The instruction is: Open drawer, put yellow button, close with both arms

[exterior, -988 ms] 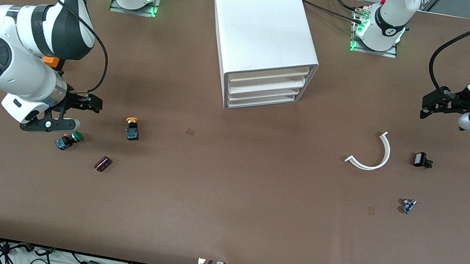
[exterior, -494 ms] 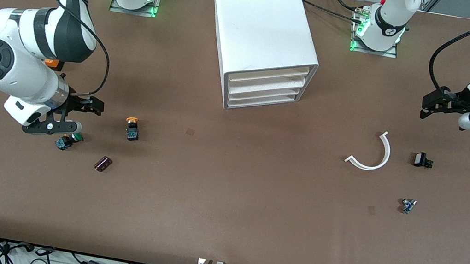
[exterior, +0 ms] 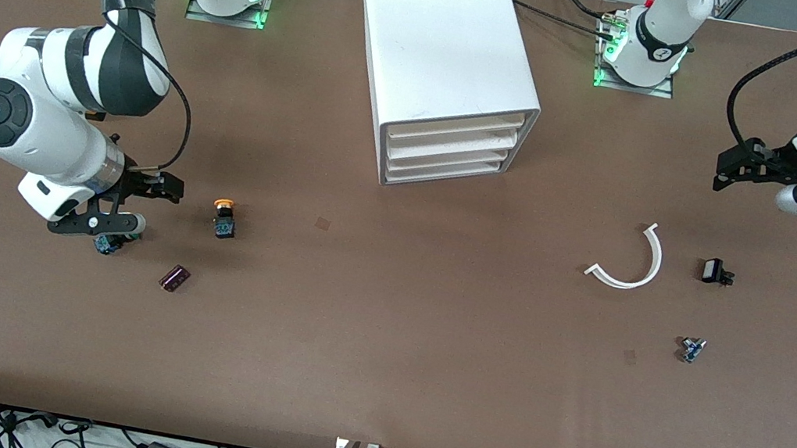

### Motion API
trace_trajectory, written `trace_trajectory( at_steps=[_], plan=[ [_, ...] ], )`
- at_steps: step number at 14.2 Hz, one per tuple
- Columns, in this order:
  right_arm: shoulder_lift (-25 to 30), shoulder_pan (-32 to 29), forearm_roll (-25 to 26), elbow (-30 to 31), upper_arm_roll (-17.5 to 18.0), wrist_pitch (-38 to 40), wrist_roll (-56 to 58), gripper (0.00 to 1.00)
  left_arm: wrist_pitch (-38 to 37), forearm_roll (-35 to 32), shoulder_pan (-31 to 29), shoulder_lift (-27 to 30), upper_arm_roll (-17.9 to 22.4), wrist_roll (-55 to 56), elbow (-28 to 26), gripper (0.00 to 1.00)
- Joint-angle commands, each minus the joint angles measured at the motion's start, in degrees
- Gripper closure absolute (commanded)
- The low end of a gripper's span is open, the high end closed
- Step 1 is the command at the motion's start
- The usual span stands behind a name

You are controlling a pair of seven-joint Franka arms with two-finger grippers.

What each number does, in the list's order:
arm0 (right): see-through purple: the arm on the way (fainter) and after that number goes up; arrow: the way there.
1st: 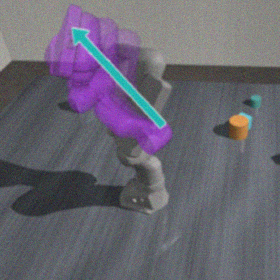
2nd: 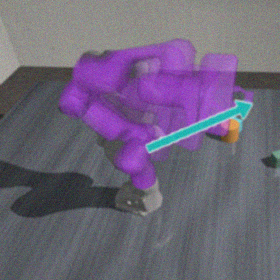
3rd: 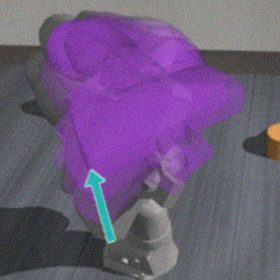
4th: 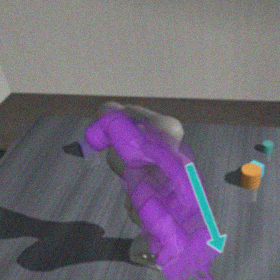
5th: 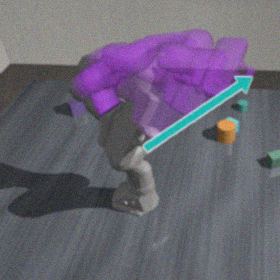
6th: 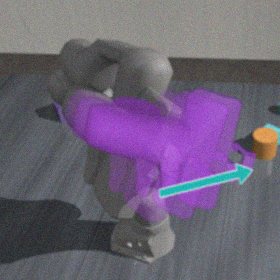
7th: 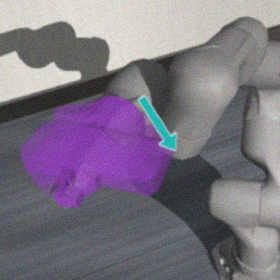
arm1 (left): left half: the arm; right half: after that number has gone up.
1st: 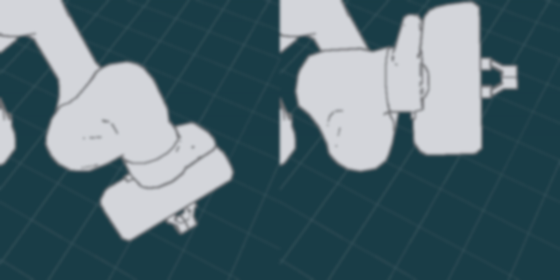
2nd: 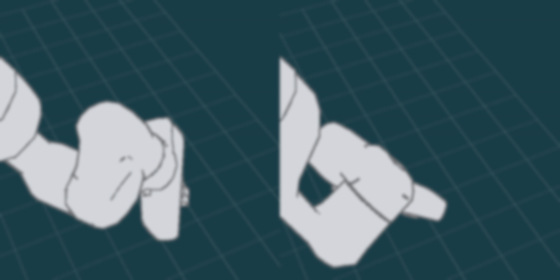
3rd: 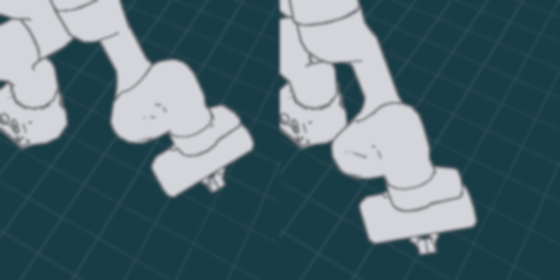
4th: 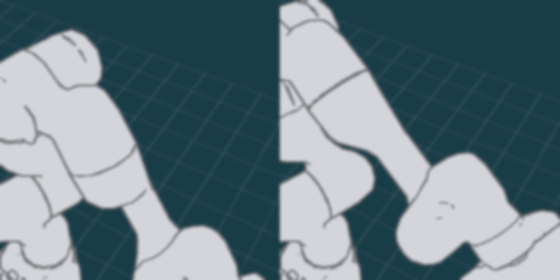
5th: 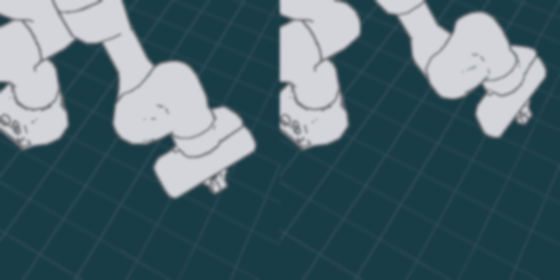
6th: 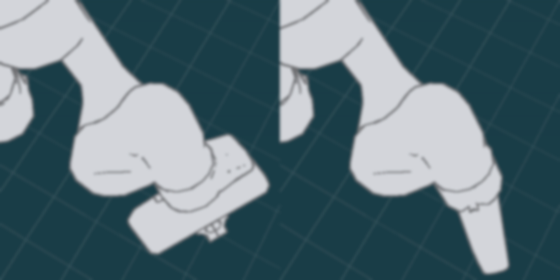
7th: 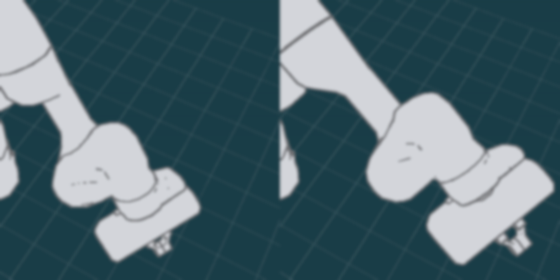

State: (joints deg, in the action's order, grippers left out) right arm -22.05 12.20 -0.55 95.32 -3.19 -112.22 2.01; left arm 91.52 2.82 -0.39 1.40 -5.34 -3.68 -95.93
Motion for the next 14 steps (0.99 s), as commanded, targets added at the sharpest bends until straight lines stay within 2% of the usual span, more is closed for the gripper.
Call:
trace_trajectory(
  at_steps=[1,3,5,8,10,12,14],
  plan=[
    [-1.76,0.98,-0.77,-0.13,0.03,-1.68,-0.52,0.0,-5.8,7.17,1.0,-3.67,-0.02,-0.8,2.32,0.0],
    [-3.17,1.5,-0.77,-0.13,0.03,-3.0,-0.52,0.0,-9.68,11.93,2.05,-5.43,-0.2,-0.98,3.55,0.0],
    [-4.57,2.21,-0.68,-0.13,0.03,-3.8,-1.91,0.0,-10.31,17.19,3.9,-7.01,-0.2,-0.98,3.55,0.0],
    [-7.21,3.61,-0.51,-0.13,-0.06,-5.9,-3.24,0.0,-10.58,27.91,5.74,-11.4,-0.46,-1.06,3.55,0.0],
    [-8.97,4.05,-0.59,-0.13,0.03,-7.57,-3.42,0.0,-10.49,36.87,6.63,-16.58,-0.46,-1.15,3.46,0.0],
    [-10.72,4.67,-0.68,-0.13,0.03,-8.54,-3.42,0.0,-8.31,42.07,8.9,-20.89,-0.46,-4.46,3.29,0.0],
    [-11.87,4.67,-0.68,0.22,0.03,-8.72,-3.51,0.0,-3.91,43.76,11.1,-23.18,-0.46,-12.8,2.32,0.0]
  ],
)
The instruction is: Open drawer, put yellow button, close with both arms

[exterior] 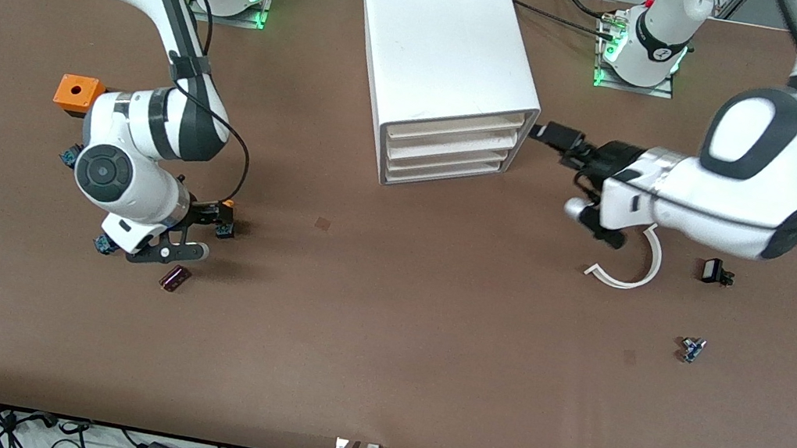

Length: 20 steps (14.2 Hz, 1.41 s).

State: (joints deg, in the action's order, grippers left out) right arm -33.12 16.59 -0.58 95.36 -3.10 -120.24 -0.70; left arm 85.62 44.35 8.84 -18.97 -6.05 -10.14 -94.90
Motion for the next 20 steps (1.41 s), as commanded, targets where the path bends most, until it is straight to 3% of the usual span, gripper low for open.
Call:
trace_trajectory(
  at_steps=[1,5,8,11,14,16,20],
  plan=[
    [-1.24,0.37,-0.65,0.53,-0.07,-0.61,-0.71,0.0,3.57,2.92,2.49,-4.3,0.25,-11.6,0.78,0.0],
    [-2.3,0.81,-0.65,1.85,-0.07,-0.43,-0.8,0.0,7.62,10.12,2.32,-4.67,0.25,-23.84,-5.89,0.0],
    [-3.62,1.16,-0.82,1.76,-0.07,-0.78,-0.8,0.0,10.27,11.89,2.41,-3.97,0.25,-33.34,-11.35,0.01],
    [-4.41,1.96,-0.82,1.76,-0.07,-0.87,-0.8,0.0,10.27,13.48,2.94,-5.11,-2.64,-34.68,-12.15,0.07],
    [-4.67,1.96,-0.82,1.59,-0.07,-0.87,-0.8,0.0,10.71,13.57,3.37,-6.07,-2.74,-37.48,-12.59,0.09],
    [-5.11,1.87,-0.91,1.32,-0.07,-1.31,-0.8,0.0,12.37,13.65,5.21,-7.12,-2.74,-44.23,-13.46,0.17],
    [-5.99,1.87,-0.91,1.23,-0.07,-2.71,-0.8,0.0,12.73,13.74,5.39,-6.86,-4.32,-46.11,-14.96,0.3]
  ],
)
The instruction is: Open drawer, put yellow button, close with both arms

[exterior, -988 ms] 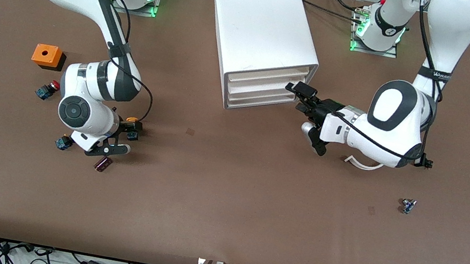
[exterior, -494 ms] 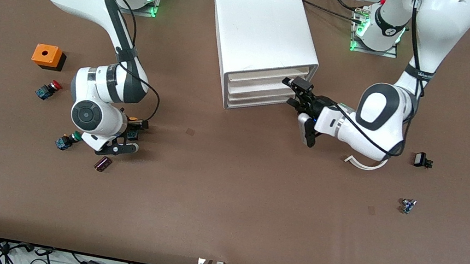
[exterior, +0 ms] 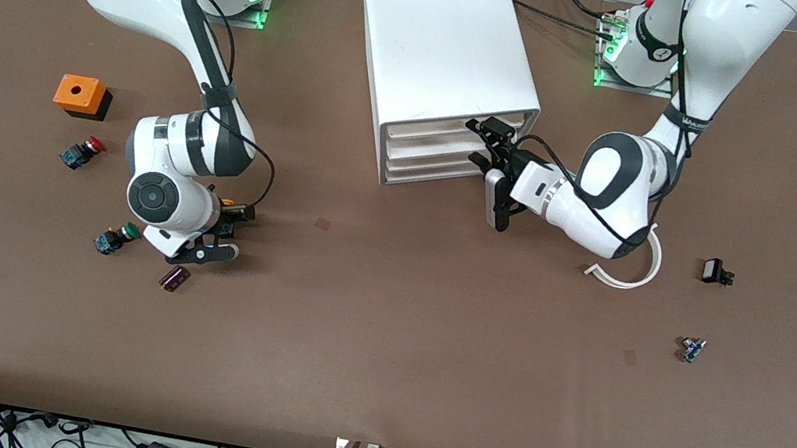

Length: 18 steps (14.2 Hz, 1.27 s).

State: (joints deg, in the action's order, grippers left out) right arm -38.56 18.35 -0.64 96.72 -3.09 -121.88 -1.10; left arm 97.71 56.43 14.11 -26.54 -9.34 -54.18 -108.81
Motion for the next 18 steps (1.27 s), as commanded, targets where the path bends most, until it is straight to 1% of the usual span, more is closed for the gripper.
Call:
trace_trajectory(
  at_steps=[1,2,4,5,6,8,10,12,13,14,16,18],
  plan=[
    [-0.9,0.1,-0.86,-0.13,-0.07,-1.17,-0.4,0.01,0.55,1.66,0.05,0.78,-1.29,-2.07,-1.57,0.35],
    [-1.08,0.1,-0.86,-0.13,-0.07,-1.25,-0.4,0.02,0.2,1.66,-0.04,0.78,-1.3,-2.07,-1.49,0.44],
    [-1.08,0.1,-0.86,-0.13,-0.07,-1.26,-0.4,0.05,0.2,1.66,-0.04,0.78,-1.3,-2.16,-1.14,0.71],
    [-1.08,0.1,-0.86,-0.13,-0.07,-1.26,-0.4,0.14,0.2,1.58,-0.04,0.78,-1.3,-2.16,-1.05,0.85],
    [-1.08,0.1,-0.86,-0.13,-0.07,-1.26,-0.4,0.23,0.29,1.58,-0.04,0.7,-1.3,-2.16,-0.88,0.9],
    [-1.08,0.1,-0.86,-0.13,-0.07,-1.26,-0.4,0.49,0.2,1.31,-0.22,0.52,-1.3,-2.07,0.35,0.99],
    [-1.08,0.1,-0.77,-0.22,-0.07,-1.08,-0.31,0.71,0.2,0.79,-0.13,0.26,-1.3,-1.37,1.93,0.99],
    [-0.91,0.1,-0.68,-0.65,-0.07,-0.82,-0.13,0.84,0.2,0.79,-0.22,-0.35,-0.95,-1.28,3.43,0.99],
    [-0.91,0.1,-0.68,-1.09,0.01,-0.56,0.04,0.87,0.2,0.7,-0.22,-0.97,-0.77,-1.28,4.56,0.99],
    [-0.82,0.19,-0.59,-1.18,-0.07,-0.47,0.13,0.92,0.29,0.7,-0.31,-2.02,-0.6,-1.28,5.97,0.99],
    [-0.38,0.37,-0.68,-2.93,-0.07,-0.2,0.92,0.95,0.2,0.7,-0.65,-4.83,0.37,-1.28,9.66,0.99],
    [0.49,0.37,-0.68,-6.09,-0.07,1.46,1.01,0.95,0.29,0.61,-1.53,-7.2,0.72,-1.37,12.47,0.97]
  ],
)
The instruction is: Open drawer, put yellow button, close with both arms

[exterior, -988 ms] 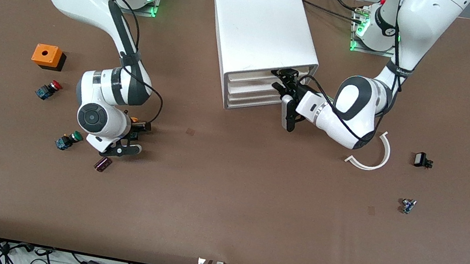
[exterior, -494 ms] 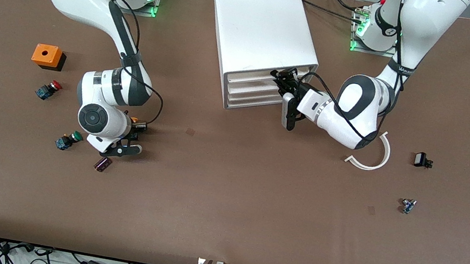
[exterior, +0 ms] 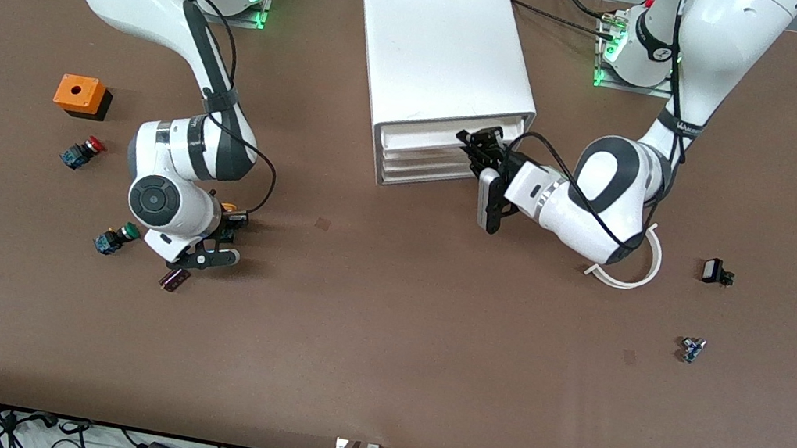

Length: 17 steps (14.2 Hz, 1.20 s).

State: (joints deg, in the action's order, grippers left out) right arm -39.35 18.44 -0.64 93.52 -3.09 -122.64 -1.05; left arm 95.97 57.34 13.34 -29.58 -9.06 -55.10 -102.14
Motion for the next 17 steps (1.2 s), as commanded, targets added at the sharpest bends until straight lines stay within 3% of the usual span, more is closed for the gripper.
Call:
trace_trajectory(
  at_steps=[1,3,7,8,9,12,15,17],
  plan=[
    [1.47,0.28,-0.59,-4.73,-0.07,3.89,0.96,0.95,2.03,-1.43,-1.3,-5.13,0.54,-0.44,7.12,0.97],
    [1.47,0.28,-0.59,-9.56,-0.07,8.01,1.14,0.96,2.29,-5.03,-2.61,-6.89,0.54,-0.44,10.19,0.95],
    [1.99,0.28,-0.59,-16.07,-0.07,14.0,1.14,0.99,2.38,-5.66,-4.55,-10.24,0.54,-0.44,15.13,0.92],
    [2.69,0.19,-0.67,-17.04,-0.07,14.71,1.14,1.0,2.38,-5.58,-4.55,-10.15,0.54,-0.27,15.13,0.68],
    [3.22,0.28,-0.67,-17.75,-0.07,15.41,1.14,1.0,2.38,-5.31,-4.64,-10.15,0.54,-0.62,15.13,0.03],
    [4.98,0.89,-0.76,-20.82,0.8,16.73,1.14,1.0,1.59,-5.22,-6.13,-8.84,0.45,2.61,15.3,0.0],
    [6.47,1.07,-0.68,-24.42,4.13,18.05,0.52,1.0,-5.33,-6.53,-7.01,-7.08,0.63,15.33,18.36,0.0],
    [6.65,2.46,-0.5,-28.1,4.76,21.29,0.43,1.0,-8.51,-11.62,-7.89,-6.37,0.54,24.82,22.31,0.0]
  ],
)
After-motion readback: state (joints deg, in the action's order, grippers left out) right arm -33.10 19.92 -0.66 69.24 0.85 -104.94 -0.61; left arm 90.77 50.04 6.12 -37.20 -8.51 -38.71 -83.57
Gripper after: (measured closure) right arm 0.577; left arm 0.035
